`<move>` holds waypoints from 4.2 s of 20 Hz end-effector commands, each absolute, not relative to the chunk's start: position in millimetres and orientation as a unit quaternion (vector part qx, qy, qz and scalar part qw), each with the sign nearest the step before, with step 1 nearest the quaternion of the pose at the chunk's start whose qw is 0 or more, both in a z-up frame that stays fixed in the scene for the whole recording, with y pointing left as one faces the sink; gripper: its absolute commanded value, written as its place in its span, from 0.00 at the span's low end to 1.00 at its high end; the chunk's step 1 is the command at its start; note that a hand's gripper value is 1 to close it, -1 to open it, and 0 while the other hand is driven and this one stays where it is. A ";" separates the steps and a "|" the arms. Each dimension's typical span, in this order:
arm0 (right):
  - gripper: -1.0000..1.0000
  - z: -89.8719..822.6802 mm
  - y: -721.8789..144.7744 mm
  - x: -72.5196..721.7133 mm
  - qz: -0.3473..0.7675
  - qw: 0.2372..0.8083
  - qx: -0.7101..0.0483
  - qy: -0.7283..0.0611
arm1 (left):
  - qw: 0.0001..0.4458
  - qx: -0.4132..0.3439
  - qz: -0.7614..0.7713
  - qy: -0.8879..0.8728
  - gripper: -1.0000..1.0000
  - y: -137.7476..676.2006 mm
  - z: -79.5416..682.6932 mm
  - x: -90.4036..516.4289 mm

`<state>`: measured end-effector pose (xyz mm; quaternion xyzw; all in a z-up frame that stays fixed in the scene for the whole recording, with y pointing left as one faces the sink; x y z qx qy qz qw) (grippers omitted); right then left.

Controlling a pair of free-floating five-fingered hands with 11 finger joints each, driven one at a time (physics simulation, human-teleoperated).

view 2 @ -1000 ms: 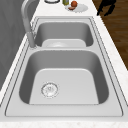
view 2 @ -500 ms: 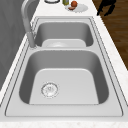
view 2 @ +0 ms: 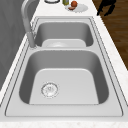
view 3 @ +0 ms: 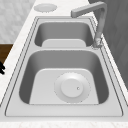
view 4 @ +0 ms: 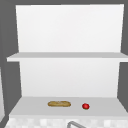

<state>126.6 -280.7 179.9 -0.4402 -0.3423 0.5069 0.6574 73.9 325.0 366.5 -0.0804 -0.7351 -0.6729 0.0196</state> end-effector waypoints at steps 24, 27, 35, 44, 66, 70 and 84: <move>0.50 179.9 -280.7 126.6 0.507 0.657 -0.440 -0.342 | 0.028 -0.092 -0.671 -0.735 0.00 463.2 354.5 42.8; 0.50 179.9 -280.7 126.6 0.507 0.657 -0.440 -0.342 | 0.027 -0.091 -0.671 -0.735 0.00 486.0 350.5 37.4; 0.50 179.9 -280.7 126.6 0.507 0.657 -0.440 -0.342 | 0.036 -0.084 -0.681 -0.727 0.00 532.0 343.0 20.3; 0.50 179.9 -280.7 126.6 0.507 0.657 -0.440 -0.342 | 0.064 -0.088 -0.701 -0.705 0.00 558.1 373.1 22.9; 0.50 179.9 -280.7 126.6 0.507 0.657 -0.440 -0.342 | 0.052 -0.085 -0.702 -0.705 0.00 560.8 495.6 21.7; 0.50 179.9 -280.7 126.6 0.507 0.657 -0.440 -0.342 | 0.053 -0.086 -0.704 -0.703 0.00 557.0 519.4 21.4; 0.50 179.9 -280.7 126.6 0.507 0.657 -0.440 -0.342 | 0.058 -0.089 -0.709 -0.697 0.00 516.5 601.8 4.8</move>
